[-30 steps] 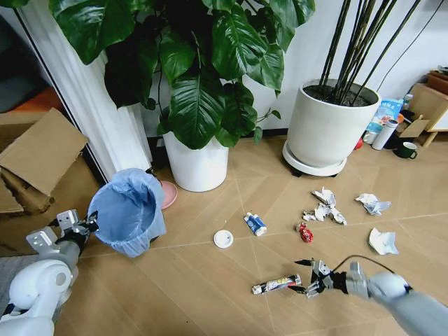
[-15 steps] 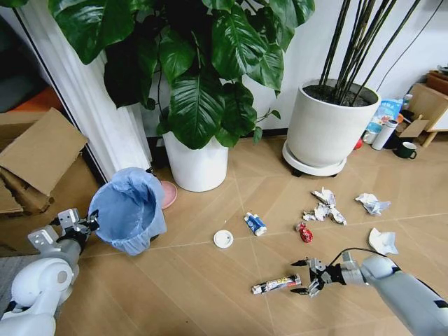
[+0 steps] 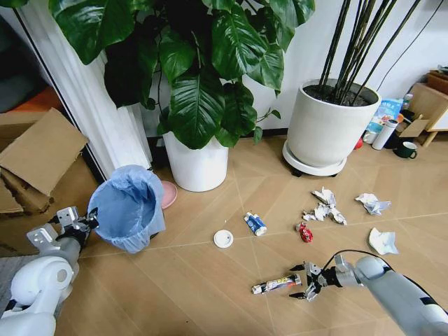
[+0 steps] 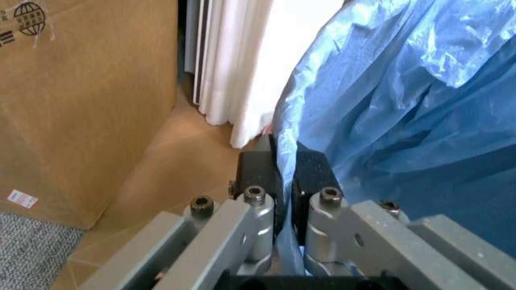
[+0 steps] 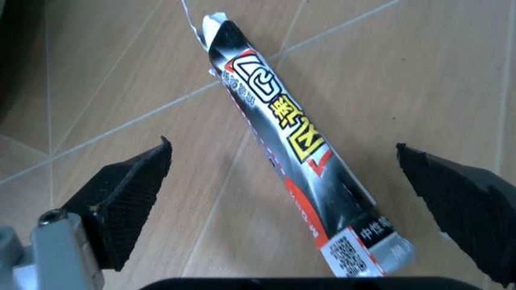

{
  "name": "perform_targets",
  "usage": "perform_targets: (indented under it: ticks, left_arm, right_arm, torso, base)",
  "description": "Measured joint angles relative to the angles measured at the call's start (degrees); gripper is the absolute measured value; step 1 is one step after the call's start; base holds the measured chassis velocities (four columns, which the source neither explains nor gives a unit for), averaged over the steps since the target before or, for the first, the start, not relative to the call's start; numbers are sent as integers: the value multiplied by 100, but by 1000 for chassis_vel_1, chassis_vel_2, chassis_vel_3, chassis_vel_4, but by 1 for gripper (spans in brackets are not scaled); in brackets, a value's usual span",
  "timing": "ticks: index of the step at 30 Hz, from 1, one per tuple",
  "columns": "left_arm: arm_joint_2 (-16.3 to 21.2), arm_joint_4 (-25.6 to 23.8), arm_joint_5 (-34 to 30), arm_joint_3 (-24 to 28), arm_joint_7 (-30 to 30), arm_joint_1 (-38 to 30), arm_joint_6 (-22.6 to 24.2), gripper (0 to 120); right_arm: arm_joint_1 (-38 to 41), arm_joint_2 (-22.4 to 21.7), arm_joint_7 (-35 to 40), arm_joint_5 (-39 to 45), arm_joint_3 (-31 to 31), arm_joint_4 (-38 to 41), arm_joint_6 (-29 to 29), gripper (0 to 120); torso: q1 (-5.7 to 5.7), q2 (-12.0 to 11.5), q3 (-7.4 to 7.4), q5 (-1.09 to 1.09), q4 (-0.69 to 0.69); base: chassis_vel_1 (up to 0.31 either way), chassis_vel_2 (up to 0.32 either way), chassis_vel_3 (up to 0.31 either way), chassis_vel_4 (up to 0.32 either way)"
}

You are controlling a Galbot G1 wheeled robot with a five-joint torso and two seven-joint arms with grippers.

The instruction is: Pick up the trash bin and place the garbage on the floor into it.

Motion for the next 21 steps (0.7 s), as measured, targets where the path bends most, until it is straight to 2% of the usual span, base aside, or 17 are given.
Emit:
perform_targets:
  ticks: [5, 6, 9, 10, 13, 14, 17, 18, 21]
  left_arm:
    - [18, -6, -8, -7, 0, 7, 4, 0]
    - [18, -6, -8, -7, 0, 7, 4, 0]
    - [59, -16, -38, -29, -1, 2, 7, 0]
    - [59, -16, -38, -29, -1, 2, 7, 0]
    - [79, -12, -56, -37, -3, -16, 9, 0]
    - [79, -12, -56, -37, -3, -16, 9, 0]
    - [85, 12, -80, -47, -4, -44, 11, 0]
    - [85, 12, -80, -47, -4, -44, 11, 0]
    - [102, 37, -92, -48, -4, -70, 12, 0]
  right_arm:
    - [95, 152, 13, -75, -71, -168, -133, 80]
    - [95, 152, 13, -75, -71, -168, -133, 80]
    - [168, 210, 25, -86, -106, -248, -231, 65]
    - [168, 210, 25, -86, -106, -248, -231, 65]
    - [209, 224, 27, -72, -210, -284, -285, 50]
    - [209, 224, 27, -72, -210, -284, -285, 50]
    - [245, 244, 29, 0, -351, -327, -347, 35]
    - [245, 244, 29, 0, -351, -327, -347, 35]
    - [249, 251, 23, 98, -490, -332, -403, 22]
  torso:
    - [0, 0, 0, 1, 0]
    - [0, 0, 0, 1, 0]
    - [0, 0, 0, 0, 0]
    - [0, 0, 0, 0, 0]
    - [0, 0, 0, 0, -1]
    - [0, 0, 0, 0, -1]
    - [0, 0, 0, 0, -1]
    - [0, 0, 0, 0, -1]
    - [0, 0, 0, 0, 0]
  base:
    - [0, 0, 0, 0]
    - [0, 0, 0, 0]
    - [0, 0, 0, 0]
    - [0, 0, 0, 0]
    - [0, 0, 0, 0]
    - [0, 0, 0, 0]
    - [0, 0, 0, 0]
    - [0, 0, 0, 0]
    - [0, 0, 0, 0]
